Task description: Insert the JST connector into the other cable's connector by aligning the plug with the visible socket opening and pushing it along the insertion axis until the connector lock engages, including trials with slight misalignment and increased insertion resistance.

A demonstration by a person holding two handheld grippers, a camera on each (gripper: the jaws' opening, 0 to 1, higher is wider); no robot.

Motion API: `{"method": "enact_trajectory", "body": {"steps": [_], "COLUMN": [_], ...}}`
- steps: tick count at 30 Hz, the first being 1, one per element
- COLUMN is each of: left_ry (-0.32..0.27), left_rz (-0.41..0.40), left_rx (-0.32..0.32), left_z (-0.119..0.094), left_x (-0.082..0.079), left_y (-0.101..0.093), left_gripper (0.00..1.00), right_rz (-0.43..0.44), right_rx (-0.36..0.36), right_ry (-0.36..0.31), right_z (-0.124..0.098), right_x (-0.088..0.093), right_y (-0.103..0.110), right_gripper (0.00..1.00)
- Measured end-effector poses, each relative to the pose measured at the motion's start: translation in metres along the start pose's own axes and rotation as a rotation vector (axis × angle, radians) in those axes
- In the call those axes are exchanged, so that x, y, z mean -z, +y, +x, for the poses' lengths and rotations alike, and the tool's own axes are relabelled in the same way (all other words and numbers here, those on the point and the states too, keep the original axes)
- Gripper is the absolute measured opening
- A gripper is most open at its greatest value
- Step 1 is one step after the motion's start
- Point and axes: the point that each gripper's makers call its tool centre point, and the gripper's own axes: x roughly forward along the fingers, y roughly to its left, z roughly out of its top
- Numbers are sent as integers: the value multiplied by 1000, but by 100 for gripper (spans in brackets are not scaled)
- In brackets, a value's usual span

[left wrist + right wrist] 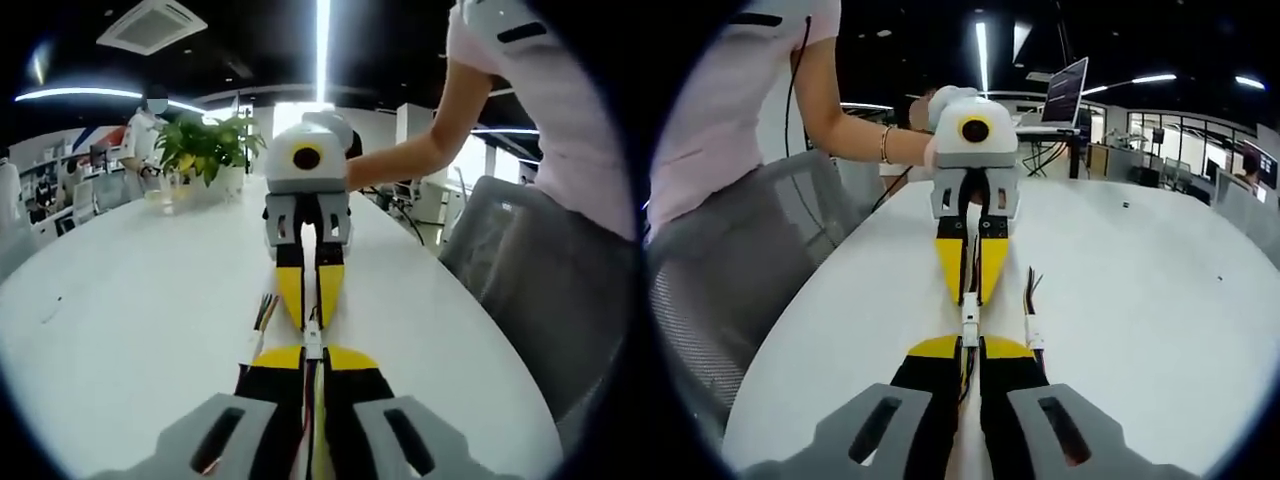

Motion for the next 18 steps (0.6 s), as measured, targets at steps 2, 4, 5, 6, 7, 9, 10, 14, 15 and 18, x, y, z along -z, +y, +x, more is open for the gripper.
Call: {"method": "enact_trajectory", "body": {"steps": [2,4,5,6,7,9,10,14,15,18], "left_ry": [3,-12,-7,0,5,10,7,-4,-10,-27], "left_rz": [1,-2,-2,6,6,5,1,7,8,5], "left_rx": [-2,2,1,-4,-2,-4,-7,-10,-12,-15], "left_z": [1,2,3,4,5,5,4,3,2,3], "left_x": [1,-1,-1,1,2,4,4,2,2,-1], "left_y": [0,-1,-1,1,1,2,3,5,6,8], "left_gripper": [0,0,0,0,0,0,0,0,0,0], "right_rz": [3,26,19,-15,1,5,6,10,11,22], "right_rx": [5,-1,-2,5,1,3,4,9,10,12], "right_ry": [13,-41,-15,-1,2,1,-1,-14,-16,-21], "right_z": [1,2,2,3,4,4,3,2,2,2], "right_x": [2,-7,-5,-3,-2,0,2,1,1,1], "right_y": [0,2,2,-1,-2,-3,-7,-11,-12,-14], "right_gripper": [2,2,2,2,2,2,2,2,2,2]}}
